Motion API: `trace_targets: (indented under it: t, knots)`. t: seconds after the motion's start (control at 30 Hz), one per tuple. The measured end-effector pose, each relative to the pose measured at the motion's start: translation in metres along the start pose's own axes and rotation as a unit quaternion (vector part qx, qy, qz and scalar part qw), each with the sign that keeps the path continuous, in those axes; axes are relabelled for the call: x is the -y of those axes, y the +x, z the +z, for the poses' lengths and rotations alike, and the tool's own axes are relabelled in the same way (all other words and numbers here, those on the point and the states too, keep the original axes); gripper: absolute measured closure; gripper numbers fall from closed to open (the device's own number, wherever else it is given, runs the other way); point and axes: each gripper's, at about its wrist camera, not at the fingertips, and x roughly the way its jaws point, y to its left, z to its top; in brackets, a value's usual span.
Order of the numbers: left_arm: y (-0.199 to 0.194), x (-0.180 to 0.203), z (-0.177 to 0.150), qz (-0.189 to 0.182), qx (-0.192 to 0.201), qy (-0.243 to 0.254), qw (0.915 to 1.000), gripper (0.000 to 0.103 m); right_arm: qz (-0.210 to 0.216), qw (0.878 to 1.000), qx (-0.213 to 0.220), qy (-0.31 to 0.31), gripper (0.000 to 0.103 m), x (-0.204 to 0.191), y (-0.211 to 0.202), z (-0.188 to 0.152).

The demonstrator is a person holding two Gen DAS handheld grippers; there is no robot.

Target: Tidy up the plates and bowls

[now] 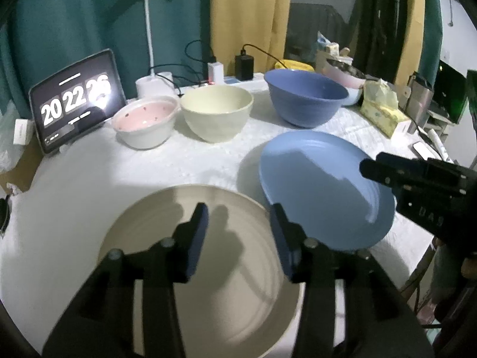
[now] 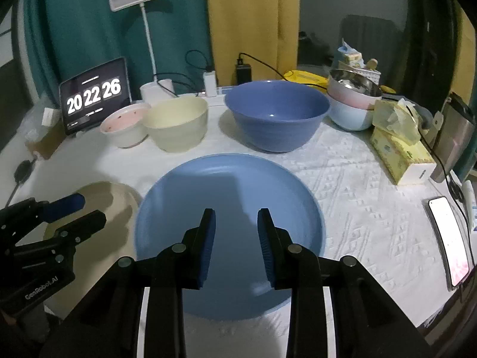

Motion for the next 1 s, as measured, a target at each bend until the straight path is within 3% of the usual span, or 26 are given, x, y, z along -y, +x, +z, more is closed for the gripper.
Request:
trace_targets:
  t: [0.4,1.0]
  knots:
    - [-0.022,-0.031,-0.020,0.020,0.014,-0.025,0.9994,0.058,0.024,0.999,-0.004,-0.026,0.072,-0.039,-0.009,-0.011]
    - [-0.028,-0.093,-0.058,0.064,0.004,-0.075,0.9951,0.058,0.055,0.996,-0.031,-0.062,0.072,-0.093,0.002,-0.025]
